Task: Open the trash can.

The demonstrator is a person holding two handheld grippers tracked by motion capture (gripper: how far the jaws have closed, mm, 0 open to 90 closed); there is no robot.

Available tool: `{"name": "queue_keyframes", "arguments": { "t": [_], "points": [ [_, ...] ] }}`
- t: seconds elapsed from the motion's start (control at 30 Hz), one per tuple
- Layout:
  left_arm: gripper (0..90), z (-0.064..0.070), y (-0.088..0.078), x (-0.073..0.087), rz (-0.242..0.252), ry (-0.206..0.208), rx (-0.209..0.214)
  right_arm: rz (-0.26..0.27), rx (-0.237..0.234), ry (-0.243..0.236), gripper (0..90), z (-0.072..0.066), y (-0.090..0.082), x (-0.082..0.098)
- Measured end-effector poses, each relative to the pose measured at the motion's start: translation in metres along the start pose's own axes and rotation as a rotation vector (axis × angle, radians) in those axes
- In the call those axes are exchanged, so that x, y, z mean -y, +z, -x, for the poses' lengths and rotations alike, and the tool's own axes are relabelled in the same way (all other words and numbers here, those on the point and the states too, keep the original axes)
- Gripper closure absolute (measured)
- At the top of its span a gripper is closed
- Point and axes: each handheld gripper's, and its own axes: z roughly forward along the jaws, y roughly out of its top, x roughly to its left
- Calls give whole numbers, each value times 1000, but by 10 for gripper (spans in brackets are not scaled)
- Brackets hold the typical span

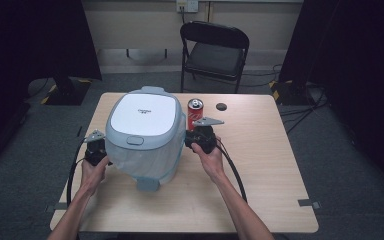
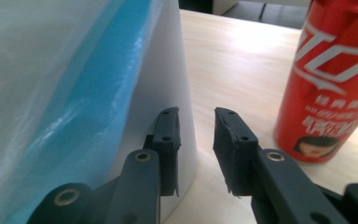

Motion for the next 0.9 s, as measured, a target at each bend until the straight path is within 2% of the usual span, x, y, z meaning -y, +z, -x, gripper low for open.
{"name": "queue_keyframes", "arguments": {
  "t": [0.07,0.13,0.17,0.3,0.37,0.43,0.47,0.5,0.57,0.77,0.8,0.87,0.9],
  "points": [
    [761,7,-9,5,0,3,8,-9,-4,-18,695,-4,-3,5],
    [761,9,-13,7,10,-1,18,-29,-19,-41,673,-5,-5,12],
    [754,11,-18,10,11,-8,38,-27,-27,-33,671,-5,-6,14],
    [737,15,-25,16,11,-10,50,-37,-49,-27,672,-7,-10,18],
    [737,16,-28,18,7,-3,56,-48,-55,-43,672,-9,-13,18],
    [732,18,-31,19,1,16,48,-59,-66,-51,669,-11,-15,18],
    [714,18,-31,19,1,16,48,-59,-66,-51,669,-11,-15,18],
    [707,19,-32,20,3,15,41,-63,-59,-57,624,-11,-16,20],
    [708,19,-33,21,3,8,45,-60,-62,-54,617,-11,-15,20],
    [730,20,-33,20,-1,5,44,-66,-57,-70,618,-12,-15,19],
    [767,25,-35,20,-13,13,31,-69,-70,-57,649,-12,-15,19],
    [770,27,-36,19,-16,23,24,-69,-65,-59,655,-13,-15,19],
    [741,25,-36,20,-17,6,37,-73,-64,-62,653,-14,-16,19]
  ]
}}
